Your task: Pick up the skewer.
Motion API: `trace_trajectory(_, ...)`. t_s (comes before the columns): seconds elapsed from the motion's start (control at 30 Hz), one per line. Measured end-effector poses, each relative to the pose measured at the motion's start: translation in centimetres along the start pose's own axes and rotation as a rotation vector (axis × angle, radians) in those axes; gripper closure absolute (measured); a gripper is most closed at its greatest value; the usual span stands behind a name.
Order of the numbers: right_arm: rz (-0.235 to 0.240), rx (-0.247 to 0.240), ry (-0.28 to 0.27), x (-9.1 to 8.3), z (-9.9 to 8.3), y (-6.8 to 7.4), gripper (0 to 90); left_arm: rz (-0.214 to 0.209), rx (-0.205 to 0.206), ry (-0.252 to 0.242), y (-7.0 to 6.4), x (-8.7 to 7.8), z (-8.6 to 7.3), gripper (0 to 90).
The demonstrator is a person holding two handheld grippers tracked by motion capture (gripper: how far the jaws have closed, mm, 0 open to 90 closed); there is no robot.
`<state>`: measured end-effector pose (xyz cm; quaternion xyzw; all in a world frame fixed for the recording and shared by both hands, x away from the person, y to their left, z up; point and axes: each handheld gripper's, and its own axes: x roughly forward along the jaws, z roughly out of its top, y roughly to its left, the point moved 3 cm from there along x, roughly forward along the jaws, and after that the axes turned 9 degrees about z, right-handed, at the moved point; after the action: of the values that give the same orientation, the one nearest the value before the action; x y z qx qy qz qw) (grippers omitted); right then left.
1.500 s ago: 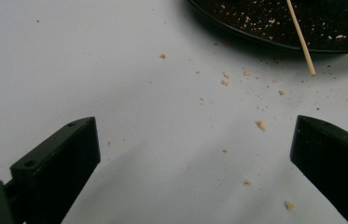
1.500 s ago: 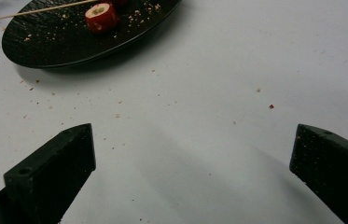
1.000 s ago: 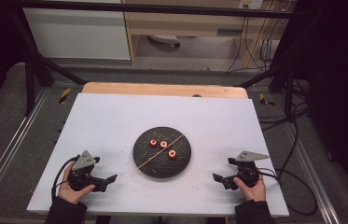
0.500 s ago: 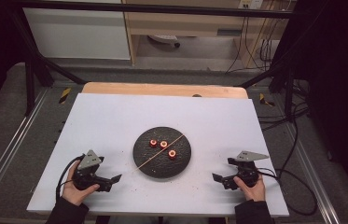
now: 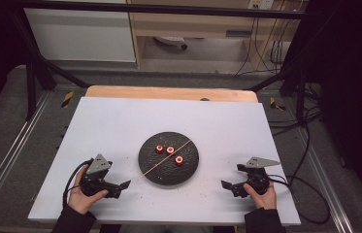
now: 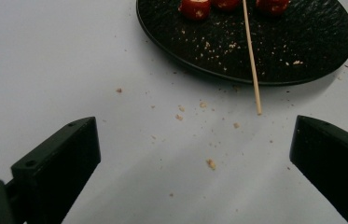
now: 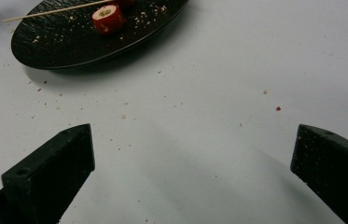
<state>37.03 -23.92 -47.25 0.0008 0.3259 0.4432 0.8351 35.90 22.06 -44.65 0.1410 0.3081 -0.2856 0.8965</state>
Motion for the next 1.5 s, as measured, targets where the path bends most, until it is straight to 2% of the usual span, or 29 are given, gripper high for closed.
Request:
trace_trajectory(0.43, 0.000, 0.001, 0.002, 0.0, 0.0, 0.0, 0.5, -0.001, 0.014, 0.023, -1.1, 0.7, 2.6, 1.5)
trace_trajectory(0.67, 0.001, -0.001, 0.000, 0.0, 0.0, 0.0, 0.5, -0.015, 0.038, 0.039, -2.0, 1.3, 4.3, 1.7)
trace_trajectory(1.03, 0.002, -0.002, 0.002, -0.1, 0.0, 0.0, 0.5, -0.031, 0.068, 0.088, -3.6, 3.2, 6.0, 2.5)
trace_trajectory(1.13, 0.001, -0.005, -0.001, -0.1, 0.0, 0.0, 0.5, -0.024, 0.088, 0.104, -3.9, 3.7, 6.3, 2.9)
trace_trajectory(1.33, 0.002, 0.000, 0.005, 0.0, 0.0, 0.0, 0.5, -0.025, 0.096, 0.133, -4.4, 4.8, 7.1, 6.3)
trace_trajectory(1.5, 0.001, 0.000, 0.007, 0.0, 0.0, 0.0, 0.5, -0.023, 0.100, 0.168, -4.6, 5.8, 7.4, 12.5)
